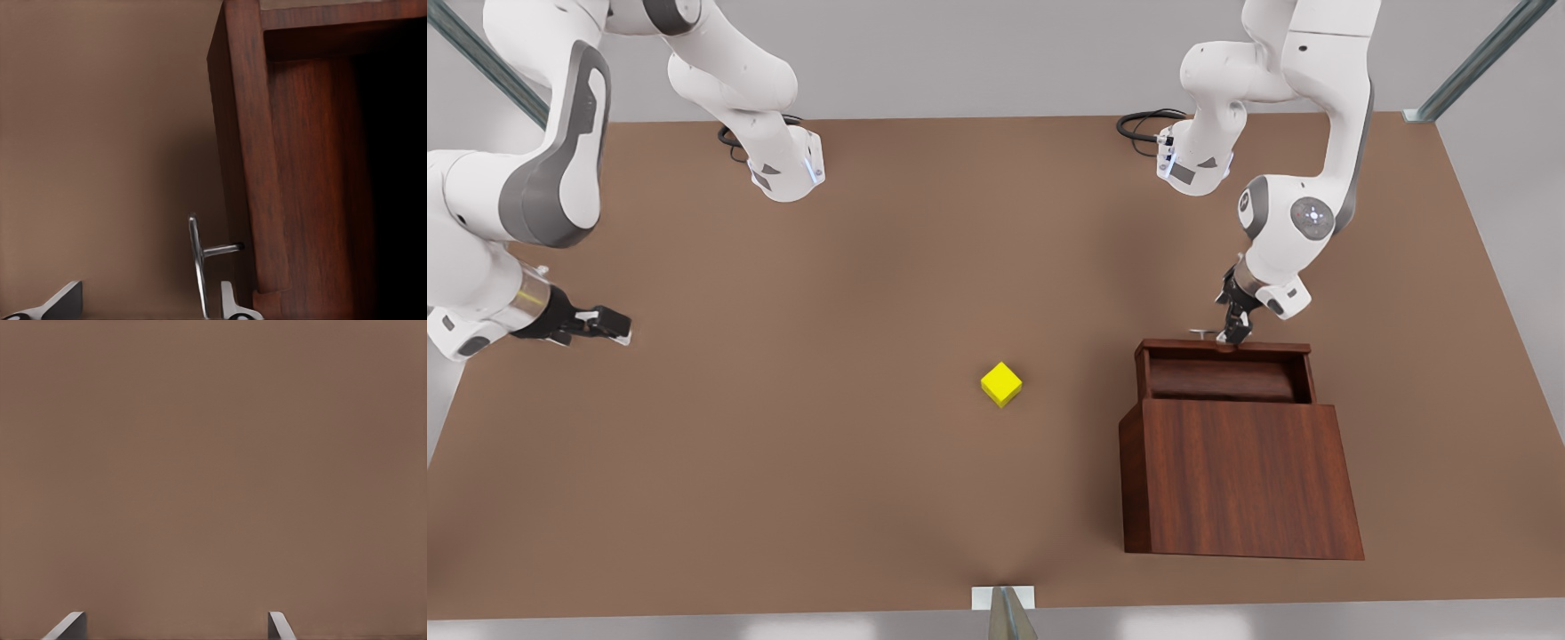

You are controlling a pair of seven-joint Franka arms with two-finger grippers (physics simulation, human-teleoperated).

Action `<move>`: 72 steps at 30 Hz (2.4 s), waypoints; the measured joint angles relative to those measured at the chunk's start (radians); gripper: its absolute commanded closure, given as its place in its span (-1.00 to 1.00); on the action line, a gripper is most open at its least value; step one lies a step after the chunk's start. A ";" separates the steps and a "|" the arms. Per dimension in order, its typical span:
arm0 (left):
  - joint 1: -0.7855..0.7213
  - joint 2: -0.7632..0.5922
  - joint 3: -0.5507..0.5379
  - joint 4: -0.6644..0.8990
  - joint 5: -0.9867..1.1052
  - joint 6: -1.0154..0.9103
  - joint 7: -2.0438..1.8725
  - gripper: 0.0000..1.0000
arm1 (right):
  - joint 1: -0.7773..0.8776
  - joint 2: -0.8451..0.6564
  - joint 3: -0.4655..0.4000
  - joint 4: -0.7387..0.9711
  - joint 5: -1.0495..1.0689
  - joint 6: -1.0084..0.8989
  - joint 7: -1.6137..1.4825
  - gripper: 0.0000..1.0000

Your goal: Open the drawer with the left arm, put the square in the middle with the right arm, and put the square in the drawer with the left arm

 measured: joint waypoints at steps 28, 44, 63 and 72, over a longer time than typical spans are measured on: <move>-0.538 0.794 -0.114 1.273 0.260 -0.587 0.768 -1.00 | -0.016 0.071 -0.003 0.078 -0.014 0.114 0.005 -1.00; -0.562 0.915 -0.118 1.204 0.413 -0.394 1.341 -1.00 | -0.018 0.073 -0.003 0.078 -0.012 0.122 0.005 -1.00; -0.559 0.996 -0.112 1.213 0.425 -0.323 1.336 -0.75 | -0.018 0.073 -0.003 0.079 -0.011 0.129 0.005 -1.00; -0.559 0.996 -0.112 1.213 0.415 -0.322 1.324 -0.61 | -0.020 0.073 -0.003 0.080 -0.011 0.129 0.005 -1.00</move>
